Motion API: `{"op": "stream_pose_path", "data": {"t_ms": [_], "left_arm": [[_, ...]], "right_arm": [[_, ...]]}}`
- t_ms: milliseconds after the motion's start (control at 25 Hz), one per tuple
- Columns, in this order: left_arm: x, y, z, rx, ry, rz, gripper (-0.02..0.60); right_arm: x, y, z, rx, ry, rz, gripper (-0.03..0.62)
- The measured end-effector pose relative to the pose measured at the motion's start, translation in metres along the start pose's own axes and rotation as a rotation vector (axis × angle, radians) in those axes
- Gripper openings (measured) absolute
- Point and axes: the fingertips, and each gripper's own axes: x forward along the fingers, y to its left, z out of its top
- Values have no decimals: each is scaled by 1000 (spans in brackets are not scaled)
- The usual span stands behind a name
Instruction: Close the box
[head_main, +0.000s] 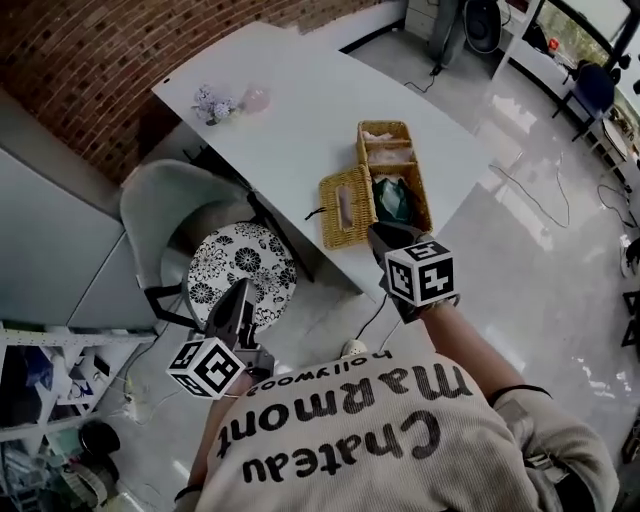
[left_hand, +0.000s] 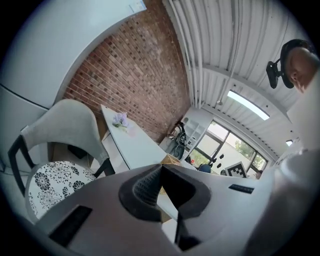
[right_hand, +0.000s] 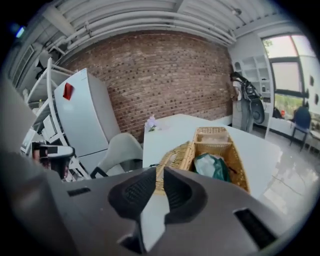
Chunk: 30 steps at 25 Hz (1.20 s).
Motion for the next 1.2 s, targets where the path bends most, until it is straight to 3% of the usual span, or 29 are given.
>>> {"op": "stream_pose_path", "data": {"t_ms": [360,600,1200], "left_arm": [[-81,55,-2,-58,-101,188,2],[-115,74,-4,-82,-130,231,2],[-158,96,-5,-107,-161,263,2]], "right_arm": [[58,51,-15,-221,115,80,167],[79,72,-37,-422,217,81,226],[99,67,-72,-1024,385,-110,299]]}}
